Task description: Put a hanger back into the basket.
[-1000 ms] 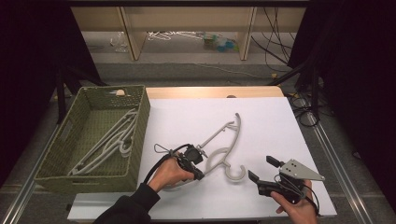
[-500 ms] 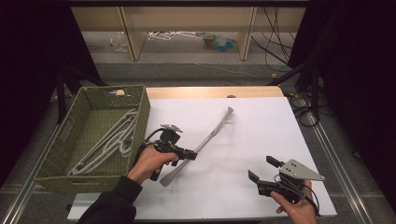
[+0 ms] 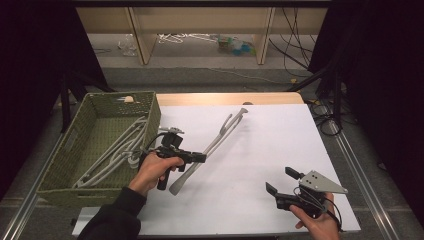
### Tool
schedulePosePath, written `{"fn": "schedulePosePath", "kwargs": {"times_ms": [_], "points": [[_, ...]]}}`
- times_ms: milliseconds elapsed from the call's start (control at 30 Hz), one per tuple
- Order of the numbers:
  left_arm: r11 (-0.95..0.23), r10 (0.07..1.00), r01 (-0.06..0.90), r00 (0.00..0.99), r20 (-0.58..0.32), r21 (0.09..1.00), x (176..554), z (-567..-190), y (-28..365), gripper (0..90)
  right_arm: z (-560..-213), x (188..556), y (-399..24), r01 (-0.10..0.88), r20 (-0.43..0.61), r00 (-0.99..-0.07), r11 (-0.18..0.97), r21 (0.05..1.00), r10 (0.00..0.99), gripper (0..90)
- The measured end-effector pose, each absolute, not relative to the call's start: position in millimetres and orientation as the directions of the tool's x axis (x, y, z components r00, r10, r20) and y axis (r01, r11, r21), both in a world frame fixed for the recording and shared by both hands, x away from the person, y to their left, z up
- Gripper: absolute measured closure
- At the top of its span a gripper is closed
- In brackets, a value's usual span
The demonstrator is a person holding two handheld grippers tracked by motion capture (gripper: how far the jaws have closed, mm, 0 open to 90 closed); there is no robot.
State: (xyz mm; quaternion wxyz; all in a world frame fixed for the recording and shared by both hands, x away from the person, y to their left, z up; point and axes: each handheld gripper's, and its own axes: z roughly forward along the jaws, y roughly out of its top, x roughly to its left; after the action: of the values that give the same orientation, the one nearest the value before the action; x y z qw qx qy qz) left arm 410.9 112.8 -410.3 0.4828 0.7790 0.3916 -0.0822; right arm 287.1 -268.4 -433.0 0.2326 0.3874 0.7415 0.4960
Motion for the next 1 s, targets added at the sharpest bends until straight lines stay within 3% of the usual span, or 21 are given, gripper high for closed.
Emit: {"fn": "schedulePosePath", "kwargs": {"times_ms": [433,1000], "points": [[-0.249,0.513,0.638,0.725,-0.46,0.728,404.5,-377.8,116.2,81.8,-434.1,287.9,-267.6,0.332,0.041,-0.591,0.196,0.923,0.806,16.8],[-0.141,0.524,0.619,0.708,-0.472,0.772,403.5,-329.1,186.9,81.7,-434.1,287.9,-267.5,0.339,0.053,-0.587,0.186,0.922,0.808,16.7]]}}
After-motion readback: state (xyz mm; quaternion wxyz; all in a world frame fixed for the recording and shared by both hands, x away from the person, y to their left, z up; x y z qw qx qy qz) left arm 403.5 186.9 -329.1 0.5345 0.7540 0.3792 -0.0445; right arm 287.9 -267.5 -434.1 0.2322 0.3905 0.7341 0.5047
